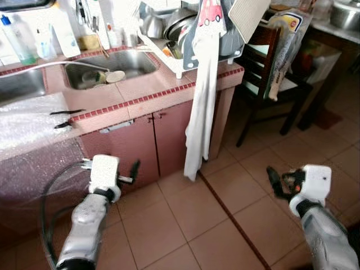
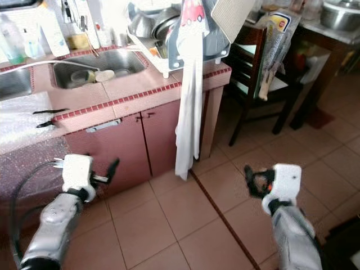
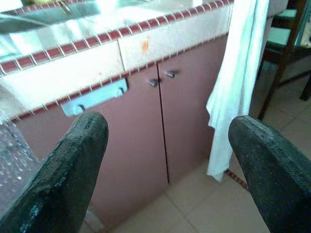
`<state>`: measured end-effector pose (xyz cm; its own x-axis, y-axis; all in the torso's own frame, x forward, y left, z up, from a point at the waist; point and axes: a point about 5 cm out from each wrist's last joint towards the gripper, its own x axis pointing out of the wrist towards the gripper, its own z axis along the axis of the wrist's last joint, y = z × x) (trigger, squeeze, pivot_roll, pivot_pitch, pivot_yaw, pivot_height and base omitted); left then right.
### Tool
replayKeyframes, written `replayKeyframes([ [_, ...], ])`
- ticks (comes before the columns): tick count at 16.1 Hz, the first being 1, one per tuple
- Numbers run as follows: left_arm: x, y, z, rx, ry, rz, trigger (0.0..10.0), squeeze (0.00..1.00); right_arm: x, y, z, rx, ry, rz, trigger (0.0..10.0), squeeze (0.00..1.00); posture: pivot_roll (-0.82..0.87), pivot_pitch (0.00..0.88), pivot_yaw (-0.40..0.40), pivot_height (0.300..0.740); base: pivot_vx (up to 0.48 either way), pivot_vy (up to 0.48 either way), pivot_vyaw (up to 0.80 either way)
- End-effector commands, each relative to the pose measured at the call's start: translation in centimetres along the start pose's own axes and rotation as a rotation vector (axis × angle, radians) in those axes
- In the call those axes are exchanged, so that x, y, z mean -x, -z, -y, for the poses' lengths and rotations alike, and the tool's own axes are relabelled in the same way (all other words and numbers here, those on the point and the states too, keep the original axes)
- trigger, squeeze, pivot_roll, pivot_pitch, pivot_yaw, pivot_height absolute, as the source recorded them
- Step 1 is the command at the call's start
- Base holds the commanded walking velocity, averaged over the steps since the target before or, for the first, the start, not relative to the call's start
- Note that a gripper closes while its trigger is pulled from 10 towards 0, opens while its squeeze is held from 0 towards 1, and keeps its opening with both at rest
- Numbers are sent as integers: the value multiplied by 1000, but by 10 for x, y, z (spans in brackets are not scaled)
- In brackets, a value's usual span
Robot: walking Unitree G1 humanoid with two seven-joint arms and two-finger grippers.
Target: Kitchen organization
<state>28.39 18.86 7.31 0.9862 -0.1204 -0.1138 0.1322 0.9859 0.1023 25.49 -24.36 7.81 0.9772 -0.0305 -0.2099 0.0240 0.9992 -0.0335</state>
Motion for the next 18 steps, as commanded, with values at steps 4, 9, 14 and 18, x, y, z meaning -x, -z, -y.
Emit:
replayKeyframes([
  [4, 8, -12, -9, -12, -42, -4, 10000, 0, 21, -15, -21, 68, -50, 32, 10000, 0, -43, 0, 77, 740, 0, 0, 0],
  [9, 4, -20, 2, -4, 25, -13, 10000, 0, 4, -36, -39, 9, 22, 111, 10000, 0, -51, 0, 74, 740, 0, 0, 603],
  [14, 1, -28, 1, 0, -3, 10, 10000, 0, -12, -55, -51, -49, 75, 191, 10000, 0, -57, 0, 84, 740, 0, 0, 800],
  [18, 6, -18, 8, 51, -21, -36, 10000, 0, -8, -53, -39, -10, 79, 173, 10000, 0, -37, 0, 41, 740, 0, 0, 528],
])
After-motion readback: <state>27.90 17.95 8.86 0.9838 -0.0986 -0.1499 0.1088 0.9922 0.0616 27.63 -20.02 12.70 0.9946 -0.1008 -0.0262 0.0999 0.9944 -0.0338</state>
